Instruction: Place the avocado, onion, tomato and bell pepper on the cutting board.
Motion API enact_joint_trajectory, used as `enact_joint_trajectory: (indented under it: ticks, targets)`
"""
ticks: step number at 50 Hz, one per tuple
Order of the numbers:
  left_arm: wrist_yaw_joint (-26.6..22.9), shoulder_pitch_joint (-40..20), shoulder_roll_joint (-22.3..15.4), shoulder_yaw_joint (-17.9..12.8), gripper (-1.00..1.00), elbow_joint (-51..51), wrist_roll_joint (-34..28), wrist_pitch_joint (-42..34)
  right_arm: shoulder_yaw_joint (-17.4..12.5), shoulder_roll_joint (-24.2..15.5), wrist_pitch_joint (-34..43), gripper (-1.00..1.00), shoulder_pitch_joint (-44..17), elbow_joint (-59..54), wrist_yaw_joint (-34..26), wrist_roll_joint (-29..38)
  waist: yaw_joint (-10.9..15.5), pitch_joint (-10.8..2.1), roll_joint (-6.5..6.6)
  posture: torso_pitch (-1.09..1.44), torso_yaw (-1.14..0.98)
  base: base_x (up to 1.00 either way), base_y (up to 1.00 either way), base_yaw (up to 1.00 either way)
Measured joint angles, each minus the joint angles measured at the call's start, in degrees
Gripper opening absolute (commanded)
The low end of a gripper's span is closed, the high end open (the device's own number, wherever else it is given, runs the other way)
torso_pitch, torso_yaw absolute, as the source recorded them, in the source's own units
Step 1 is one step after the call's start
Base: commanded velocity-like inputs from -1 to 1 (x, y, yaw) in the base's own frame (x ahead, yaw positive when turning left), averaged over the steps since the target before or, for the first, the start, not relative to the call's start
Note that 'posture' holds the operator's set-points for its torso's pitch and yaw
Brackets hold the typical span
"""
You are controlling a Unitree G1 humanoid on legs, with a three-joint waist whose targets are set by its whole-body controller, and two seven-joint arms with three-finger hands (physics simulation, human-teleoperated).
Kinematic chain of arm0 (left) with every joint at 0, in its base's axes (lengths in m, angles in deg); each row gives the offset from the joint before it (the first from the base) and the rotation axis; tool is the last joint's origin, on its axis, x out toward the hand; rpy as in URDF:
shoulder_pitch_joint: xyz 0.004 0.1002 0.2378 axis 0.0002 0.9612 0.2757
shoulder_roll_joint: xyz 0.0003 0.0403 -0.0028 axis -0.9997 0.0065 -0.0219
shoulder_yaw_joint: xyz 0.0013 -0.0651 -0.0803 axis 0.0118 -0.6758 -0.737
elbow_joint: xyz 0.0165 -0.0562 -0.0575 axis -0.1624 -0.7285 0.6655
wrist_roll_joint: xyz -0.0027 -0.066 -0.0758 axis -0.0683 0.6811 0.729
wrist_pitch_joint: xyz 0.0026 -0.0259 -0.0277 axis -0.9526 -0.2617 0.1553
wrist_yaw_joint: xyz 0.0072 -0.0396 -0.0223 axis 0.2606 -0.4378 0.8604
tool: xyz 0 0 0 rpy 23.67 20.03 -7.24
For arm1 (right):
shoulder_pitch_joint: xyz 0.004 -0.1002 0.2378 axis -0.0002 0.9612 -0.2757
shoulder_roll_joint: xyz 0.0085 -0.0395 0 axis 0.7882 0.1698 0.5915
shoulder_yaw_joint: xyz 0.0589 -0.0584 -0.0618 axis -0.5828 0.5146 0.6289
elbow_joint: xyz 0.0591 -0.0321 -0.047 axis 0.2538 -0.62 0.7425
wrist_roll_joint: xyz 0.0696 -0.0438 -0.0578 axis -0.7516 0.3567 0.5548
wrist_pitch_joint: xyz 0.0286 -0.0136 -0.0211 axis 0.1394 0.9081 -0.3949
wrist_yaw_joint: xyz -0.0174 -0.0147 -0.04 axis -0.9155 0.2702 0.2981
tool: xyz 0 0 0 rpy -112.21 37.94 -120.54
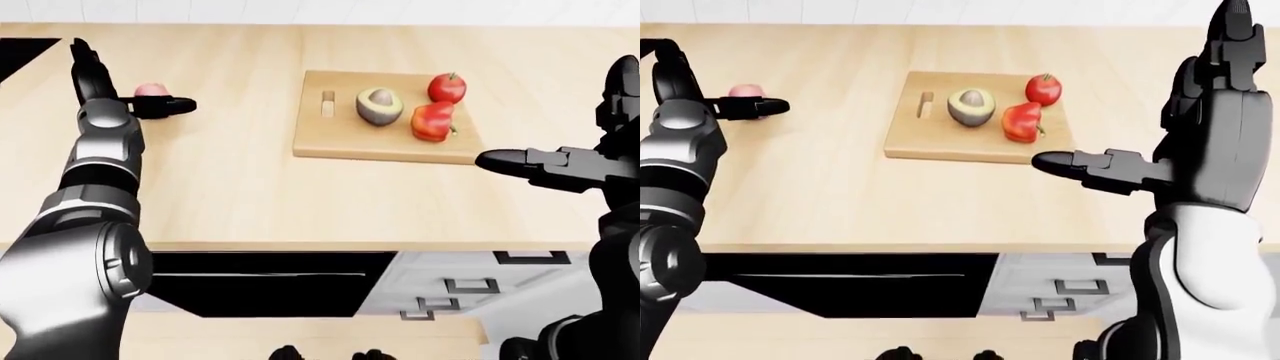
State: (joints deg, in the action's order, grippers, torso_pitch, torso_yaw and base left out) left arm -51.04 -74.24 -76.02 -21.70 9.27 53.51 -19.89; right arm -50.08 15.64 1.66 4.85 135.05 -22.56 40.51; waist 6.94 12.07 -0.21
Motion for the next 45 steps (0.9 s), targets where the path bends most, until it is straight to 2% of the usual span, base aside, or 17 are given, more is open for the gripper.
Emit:
enact_joint_trajectory:
  ticks: [20,33,34,35,39,40,45]
  targets:
    - [-0.3,-1.0,0.8,-0.1,1.0,-0.4,-0.6,0.0,-1.0,-0.4,-0.3,1.0,0.3,0.0,-0.1,-0.6,0.4,2.68,-0.11,0.43,0.15,0.0,0.0,0.0]
    - [-1.2,-1.4,1.6,-0.1,1.0,-0.5,-1.0,0.8,-2.0,-1.0,-0.3,1.0,0.5,-0.1,0.0,-1.9,0.9,3.48,-0.34,0.43,0.15,0.0,0.0,0.0]
    - [-1.2,-1.3,1.7,-0.1,0.96,-0.4,-1.0,0.8,-2.1,-1.0,-0.3,1.0,0.6,-0.1,0.1,-2.0,1.0,3.49,-0.34,0.43,0.15,0.0,0.0,0.0]
    - [-1.2,-1.1,1.7,0.0,0.82,-0.4,-1.1,0.7,-2.1,-1.0,-0.4,1.0,0.7,-0.1,0.1,-2.1,1.0,3.5,-0.34,0.43,0.15,0.0,0.0,0.0]
    - [-1.2,-0.6,1.7,-0.1,0.78,-0.6,-1.2,0.3,-2.3,-1.2,-0.4,1.0,0.8,-0.1,0.5,-2.4,1.1,3.59,-0.36,0.43,0.15,0.0,0.0,0.0]
    - [-1.2,-0.4,1.7,-0.1,0.69,-0.6,-1.3,0.2,-2.4,-1.3,-0.4,1.0,0.8,-0.1,0.5,-2.5,1.1,3.61,-0.38,0.43,0.15,0.0,0.0,0.0]
    - [-0.6,-0.3,1.5,0.2,0.58,-0.3,-2.0,0.2,-2.4,-1.4,-0.7,1.0,1.2,-0.1,1.0,-3.1,1.2,3.61,-0.41,0.43,0.15,0.0,0.0,0.0]
